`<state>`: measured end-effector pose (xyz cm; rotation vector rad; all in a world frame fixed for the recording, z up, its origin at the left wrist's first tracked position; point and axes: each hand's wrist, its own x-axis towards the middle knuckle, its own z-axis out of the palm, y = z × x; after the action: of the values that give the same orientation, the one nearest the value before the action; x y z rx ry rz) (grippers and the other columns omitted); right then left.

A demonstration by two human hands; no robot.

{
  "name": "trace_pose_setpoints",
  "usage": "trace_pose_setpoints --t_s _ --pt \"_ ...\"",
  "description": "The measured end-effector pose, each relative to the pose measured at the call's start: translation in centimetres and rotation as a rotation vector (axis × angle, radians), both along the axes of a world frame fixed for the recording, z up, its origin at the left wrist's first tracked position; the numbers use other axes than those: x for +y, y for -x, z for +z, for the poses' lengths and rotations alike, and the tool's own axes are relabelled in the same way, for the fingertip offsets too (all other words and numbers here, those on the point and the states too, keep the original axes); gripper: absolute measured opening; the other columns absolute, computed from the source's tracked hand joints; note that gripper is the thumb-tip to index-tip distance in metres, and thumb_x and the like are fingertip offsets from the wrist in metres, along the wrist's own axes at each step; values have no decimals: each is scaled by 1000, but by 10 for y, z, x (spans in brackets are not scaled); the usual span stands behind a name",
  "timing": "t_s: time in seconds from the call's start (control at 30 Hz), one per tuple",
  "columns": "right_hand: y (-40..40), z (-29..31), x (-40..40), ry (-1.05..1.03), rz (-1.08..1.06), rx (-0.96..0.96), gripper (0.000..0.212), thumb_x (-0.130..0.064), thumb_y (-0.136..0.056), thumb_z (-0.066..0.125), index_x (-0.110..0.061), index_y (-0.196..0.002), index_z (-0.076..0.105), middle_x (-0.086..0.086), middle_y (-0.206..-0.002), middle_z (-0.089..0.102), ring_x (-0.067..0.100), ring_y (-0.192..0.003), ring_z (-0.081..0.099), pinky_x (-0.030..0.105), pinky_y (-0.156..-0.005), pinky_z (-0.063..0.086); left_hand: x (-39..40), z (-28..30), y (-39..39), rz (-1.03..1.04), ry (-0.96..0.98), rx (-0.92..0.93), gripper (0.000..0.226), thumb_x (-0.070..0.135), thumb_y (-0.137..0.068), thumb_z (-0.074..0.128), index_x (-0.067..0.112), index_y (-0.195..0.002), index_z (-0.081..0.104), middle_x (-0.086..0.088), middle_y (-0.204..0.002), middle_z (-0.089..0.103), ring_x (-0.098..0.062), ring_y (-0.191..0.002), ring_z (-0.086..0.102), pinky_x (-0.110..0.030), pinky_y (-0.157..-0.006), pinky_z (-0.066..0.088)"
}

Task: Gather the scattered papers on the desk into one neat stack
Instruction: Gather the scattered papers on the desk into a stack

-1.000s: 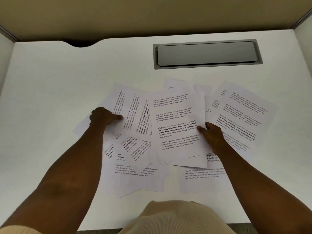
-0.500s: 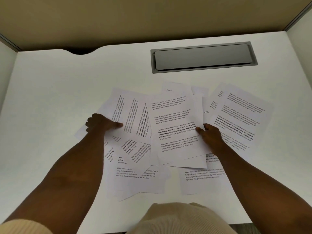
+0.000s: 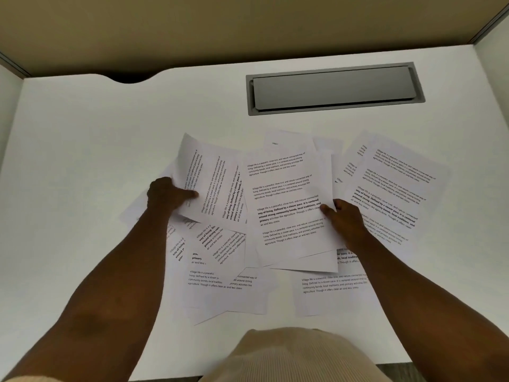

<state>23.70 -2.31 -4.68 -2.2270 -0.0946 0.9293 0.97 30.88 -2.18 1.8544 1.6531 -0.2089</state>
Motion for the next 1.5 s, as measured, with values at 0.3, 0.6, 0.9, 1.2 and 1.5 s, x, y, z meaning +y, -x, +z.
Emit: trace_pose_setpoints --t_s 0.3,0.6,0.9,1.2,1.5 --pt "2 2 -3 -81 -66 61 54 -33 -89 65 -9 -135 52 8 -135 57 26 -124 53 45 -109 40 -85 0 5 897 430 -945 46 10 -75 81 9 -116 62 -13 -113 69 -33 -104 67 -61 -87 53" --pt "-16 55 -18 -223 -125 -272 32 -24 -94 58 -7 -121 64 4 -112 66 19 -102 60 34 -96 46 -102 160 -12 143 -28 -1019 24 24 -88 69 21 -111 62 1 -114 70 -16 -100 69 -29 -79 58" --pt "6 99 -5 -441 -28 -97 24 -13 -93 57 -25 -82 74 -6 -80 74 11 -77 69 28 -72 55 -109 213 -19 20 503 -1265 43 7 -93 54 8 -136 52 -11 -134 61 -28 -122 59 -44 -98 51" --pt "38 106 -13 -590 58 228 11 -22 -92 64 -18 -99 71 4 -94 76 15 -80 72 29 -67 57 -124 125 -16 225 258 -843 37 13 -91 63 14 -128 59 -6 -124 67 -27 -110 64 -49 -98 50" --pt "45 88 -39 -552 -25 392 26 -35 -92 61 -20 -112 69 5 -105 75 24 -97 71 43 -83 58 -146 80 -18 406 520 -886 77 1 -70 78 17 -139 47 -11 -133 60 -30 -119 59 -50 -103 44"
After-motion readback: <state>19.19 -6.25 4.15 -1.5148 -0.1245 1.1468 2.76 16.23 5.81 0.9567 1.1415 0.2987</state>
